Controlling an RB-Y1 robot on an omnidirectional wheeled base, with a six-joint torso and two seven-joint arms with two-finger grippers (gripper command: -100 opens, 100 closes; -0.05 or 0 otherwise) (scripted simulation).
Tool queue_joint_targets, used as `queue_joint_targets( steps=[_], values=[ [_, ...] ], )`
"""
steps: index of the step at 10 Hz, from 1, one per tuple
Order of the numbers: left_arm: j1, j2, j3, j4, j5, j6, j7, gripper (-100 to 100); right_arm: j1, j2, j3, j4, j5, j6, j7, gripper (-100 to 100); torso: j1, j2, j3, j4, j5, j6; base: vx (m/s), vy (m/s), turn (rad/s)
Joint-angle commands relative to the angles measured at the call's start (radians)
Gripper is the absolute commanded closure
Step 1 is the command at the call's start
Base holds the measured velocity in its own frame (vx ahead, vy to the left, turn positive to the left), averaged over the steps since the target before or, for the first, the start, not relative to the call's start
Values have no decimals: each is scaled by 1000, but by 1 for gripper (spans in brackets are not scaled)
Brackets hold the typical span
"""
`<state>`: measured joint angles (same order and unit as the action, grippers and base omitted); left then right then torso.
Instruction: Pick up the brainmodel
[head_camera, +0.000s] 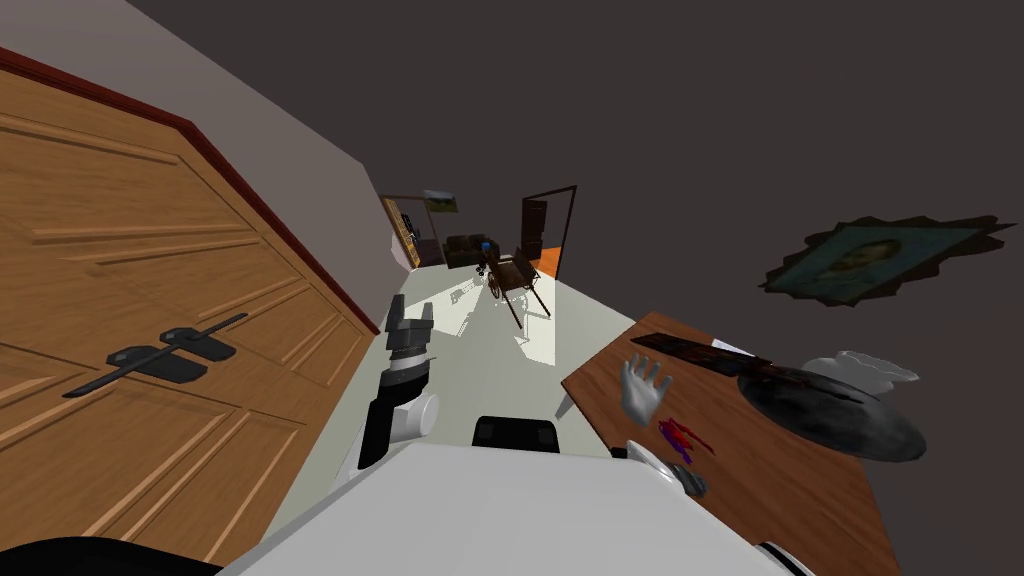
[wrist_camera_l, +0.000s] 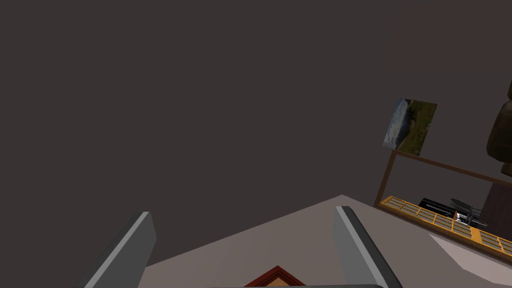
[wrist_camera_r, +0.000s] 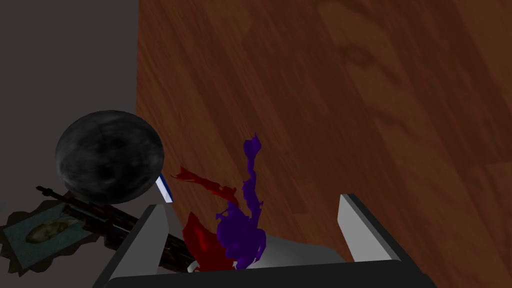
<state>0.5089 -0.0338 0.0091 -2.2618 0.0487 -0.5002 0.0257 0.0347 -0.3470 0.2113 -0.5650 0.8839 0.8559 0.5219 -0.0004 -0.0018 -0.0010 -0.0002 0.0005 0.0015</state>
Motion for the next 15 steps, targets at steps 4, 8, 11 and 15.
queue_joint_targets(
  steps=[4,8,11,15],
  values=[
    [0,0,0,0,0,0,0,0,-33,-2,3,83,37,35,31,-100,-2,0,0,0,0,0,44,-20,61],
    [0,0,0,0,0,0,0,0,-57,0,3,135,56,45,57,-100,-7,-4,-2,-1,-1,0,74,-68,54],
    [0,0,0,0,0,0,0,0,1,28,-75,98,98,44,54,-100,-1,3,2,0,0,0,1,-27,166],
    [0,0,0,0,0,0,0,0,61,56,-160,59,140,43,49,-100,0,3,2,1,0,0,-2,-28,157]
  ],
)
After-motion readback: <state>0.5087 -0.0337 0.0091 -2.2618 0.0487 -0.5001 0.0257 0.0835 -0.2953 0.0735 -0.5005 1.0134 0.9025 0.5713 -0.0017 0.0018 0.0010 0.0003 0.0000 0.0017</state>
